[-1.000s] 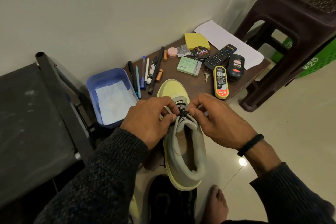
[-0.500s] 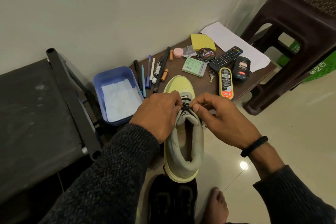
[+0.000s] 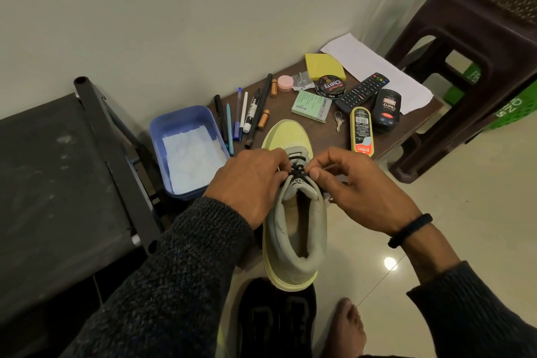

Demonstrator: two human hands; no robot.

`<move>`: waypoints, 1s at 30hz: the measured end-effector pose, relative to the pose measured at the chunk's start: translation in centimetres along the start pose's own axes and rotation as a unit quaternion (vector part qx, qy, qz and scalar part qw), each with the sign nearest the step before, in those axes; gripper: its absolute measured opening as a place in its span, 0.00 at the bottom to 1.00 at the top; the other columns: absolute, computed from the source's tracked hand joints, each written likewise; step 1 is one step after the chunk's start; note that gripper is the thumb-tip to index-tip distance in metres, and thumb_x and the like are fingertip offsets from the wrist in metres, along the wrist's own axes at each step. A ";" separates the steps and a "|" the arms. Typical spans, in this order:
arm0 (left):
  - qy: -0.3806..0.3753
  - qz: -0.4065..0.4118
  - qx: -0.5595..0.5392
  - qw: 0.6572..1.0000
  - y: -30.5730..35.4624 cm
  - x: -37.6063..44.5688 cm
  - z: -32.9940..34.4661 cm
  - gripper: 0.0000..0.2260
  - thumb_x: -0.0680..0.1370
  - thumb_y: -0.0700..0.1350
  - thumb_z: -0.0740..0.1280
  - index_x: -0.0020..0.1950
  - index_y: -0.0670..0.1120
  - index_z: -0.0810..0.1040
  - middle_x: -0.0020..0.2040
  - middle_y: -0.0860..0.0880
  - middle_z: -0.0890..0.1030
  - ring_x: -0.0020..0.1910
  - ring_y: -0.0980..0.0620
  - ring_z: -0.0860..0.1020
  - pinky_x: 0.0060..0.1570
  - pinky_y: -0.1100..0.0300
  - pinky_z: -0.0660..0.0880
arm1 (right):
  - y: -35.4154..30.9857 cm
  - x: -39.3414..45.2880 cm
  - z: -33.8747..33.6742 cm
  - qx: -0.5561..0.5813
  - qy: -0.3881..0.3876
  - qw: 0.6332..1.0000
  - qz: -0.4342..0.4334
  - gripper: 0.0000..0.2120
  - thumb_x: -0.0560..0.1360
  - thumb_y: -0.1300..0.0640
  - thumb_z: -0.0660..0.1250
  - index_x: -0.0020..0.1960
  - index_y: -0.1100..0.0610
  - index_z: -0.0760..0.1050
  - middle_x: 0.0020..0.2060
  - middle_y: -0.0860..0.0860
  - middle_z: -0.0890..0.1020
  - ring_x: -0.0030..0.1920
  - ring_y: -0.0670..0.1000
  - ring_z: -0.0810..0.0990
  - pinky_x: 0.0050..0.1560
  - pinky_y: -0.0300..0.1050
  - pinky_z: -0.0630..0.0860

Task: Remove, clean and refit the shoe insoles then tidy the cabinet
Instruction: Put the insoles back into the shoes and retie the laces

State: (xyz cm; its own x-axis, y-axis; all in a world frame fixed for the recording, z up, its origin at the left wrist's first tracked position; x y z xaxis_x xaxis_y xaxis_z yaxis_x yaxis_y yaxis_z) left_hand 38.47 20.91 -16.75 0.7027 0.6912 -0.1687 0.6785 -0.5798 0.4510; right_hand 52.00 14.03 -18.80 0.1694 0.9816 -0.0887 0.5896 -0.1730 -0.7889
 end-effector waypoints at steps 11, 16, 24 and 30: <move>0.003 0.017 0.032 0.999 0.8 0.2 0.3 0.01 0.85 0.49 0.59 0.55 0.53 0.68 0.52 0.53 0.74 0.51 0.52 0.74 0.56 0.52 0.74 | -0.2 -0.1 0.1 -0.010 -0.003 1.000 -0.010 0.05 0.82 0.53 0.64 0.53 0.45 0.77 0.48 0.38 0.80 0.52 0.41 0.79 0.50 0.47 0.82; 0.025 -0.022 0.020 0.999 0.6 0.0 0.3 0.08 0.83 0.46 0.62 0.54 0.52 0.62 0.50 0.53 0.71 0.48 0.52 0.71 0.53 0.55 0.68 | 0.3 0.0 0.5 0.004 -0.030 0.999 0.014 0.05 0.83 0.53 0.62 0.54 0.46 0.76 0.48 0.40 0.80 0.50 0.43 0.79 0.52 0.49 0.81; 0.052 -0.063 -0.045 0.996 -0.7 -0.3 -0.5 0.05 0.83 0.47 0.63 0.57 0.56 0.76 0.52 0.53 0.82 0.52 0.52 0.79 0.57 0.54 0.76 | 0.0 0.7 -0.2 -0.006 0.066 0.998 0.009 0.05 0.81 0.55 0.67 0.54 0.47 0.81 0.42 0.43 0.82 0.44 0.42 0.81 0.41 0.36 0.78; 0.060 -0.036 0.032 0.997 0.4 0.0 -0.1 0.07 0.84 0.49 0.62 0.62 0.55 0.73 0.56 0.51 0.80 0.55 0.49 0.77 0.57 0.53 0.70 | -0.6 1.3 0.2 -0.074 0.003 0.997 -0.025 0.05 0.80 0.54 0.68 0.53 0.47 0.81 0.47 0.39 0.82 0.49 0.41 0.80 0.47 0.39 0.79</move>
State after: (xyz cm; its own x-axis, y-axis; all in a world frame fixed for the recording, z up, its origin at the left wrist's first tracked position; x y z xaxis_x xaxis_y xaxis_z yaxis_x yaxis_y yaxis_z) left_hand 38.70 20.78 -16.48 0.6231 0.7769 -0.0905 0.7416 -0.5501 0.3839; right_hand 51.66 15.44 -18.54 0.1413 0.9888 -0.0482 0.7073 -0.1349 -0.6939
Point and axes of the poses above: each hand's wrist, its own x-axis towards the middle knuckle, its own z-axis out of the palm, y = z × x, the point moved 9 cm from there along x, towards the middle knuckle
